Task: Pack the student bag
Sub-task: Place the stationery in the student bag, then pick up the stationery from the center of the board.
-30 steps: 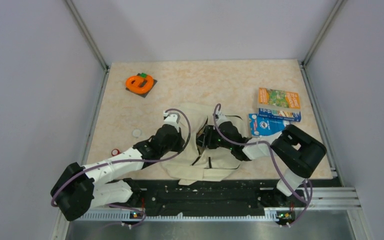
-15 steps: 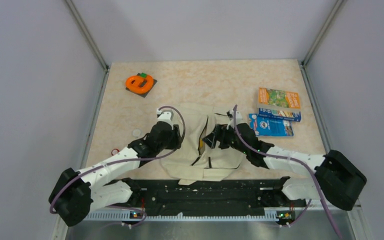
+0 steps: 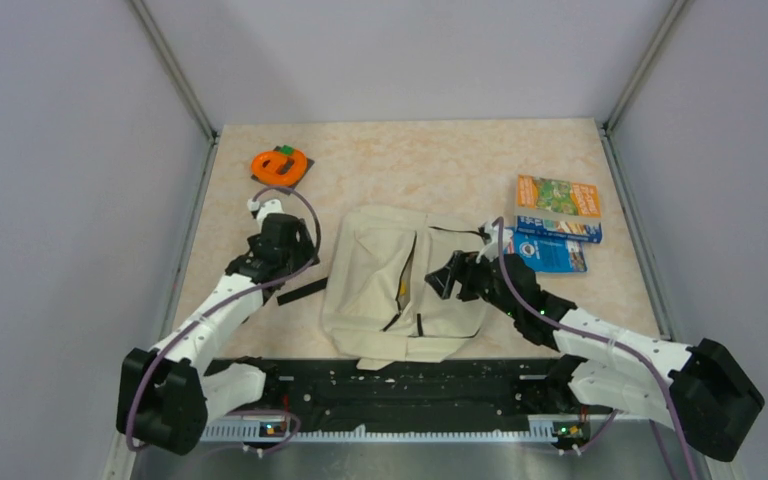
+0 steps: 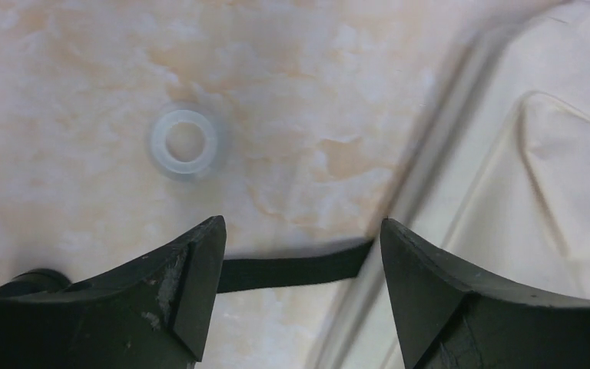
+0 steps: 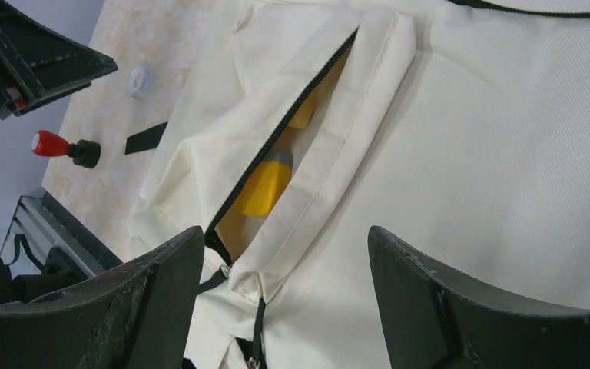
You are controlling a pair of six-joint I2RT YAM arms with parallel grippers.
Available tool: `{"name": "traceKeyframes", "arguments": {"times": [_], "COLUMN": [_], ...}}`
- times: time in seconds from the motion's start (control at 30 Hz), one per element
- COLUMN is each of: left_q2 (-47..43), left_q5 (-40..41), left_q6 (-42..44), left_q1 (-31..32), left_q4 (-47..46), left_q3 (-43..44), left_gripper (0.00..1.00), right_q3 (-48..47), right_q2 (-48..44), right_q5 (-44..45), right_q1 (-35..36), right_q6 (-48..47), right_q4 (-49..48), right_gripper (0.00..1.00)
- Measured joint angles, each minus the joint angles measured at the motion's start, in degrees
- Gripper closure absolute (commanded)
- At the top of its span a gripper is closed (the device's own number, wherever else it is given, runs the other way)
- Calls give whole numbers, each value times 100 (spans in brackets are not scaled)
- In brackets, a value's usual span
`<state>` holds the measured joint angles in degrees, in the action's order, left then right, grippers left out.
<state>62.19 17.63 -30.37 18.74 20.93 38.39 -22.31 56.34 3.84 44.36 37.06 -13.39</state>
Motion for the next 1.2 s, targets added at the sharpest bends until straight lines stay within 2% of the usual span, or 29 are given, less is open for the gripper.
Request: {"name": "traceKeyframes", "arguments": {"times": [0.1,0.33,0.8,1.07,1.2], "left_q2": [372,1471,2730,3036,3049], "left_q5": [168,435,330,-74,-247], "left_q6": [-7,33,219,334,343], "left_q1": [-365,-632,-1075,-1346,-1353], "left_q4": [79,249,188,116,114], "left_q3": [61,402,1150,1292,1296], "left_gripper": [30,40,43,61,79], "right_q3": [94,179,286,367,367], "right_q2": [-66,-227,-260,-260,-256], "right_q5": [-7,-96,-310,-328,-374], "right_q1": [-7,-81,-155,-181,-188], "right_q6": [4,7,15,48,63], "right_q4": [35,70,-55,-94,-168], "right_gripper": [24,24,25,25,26]}}
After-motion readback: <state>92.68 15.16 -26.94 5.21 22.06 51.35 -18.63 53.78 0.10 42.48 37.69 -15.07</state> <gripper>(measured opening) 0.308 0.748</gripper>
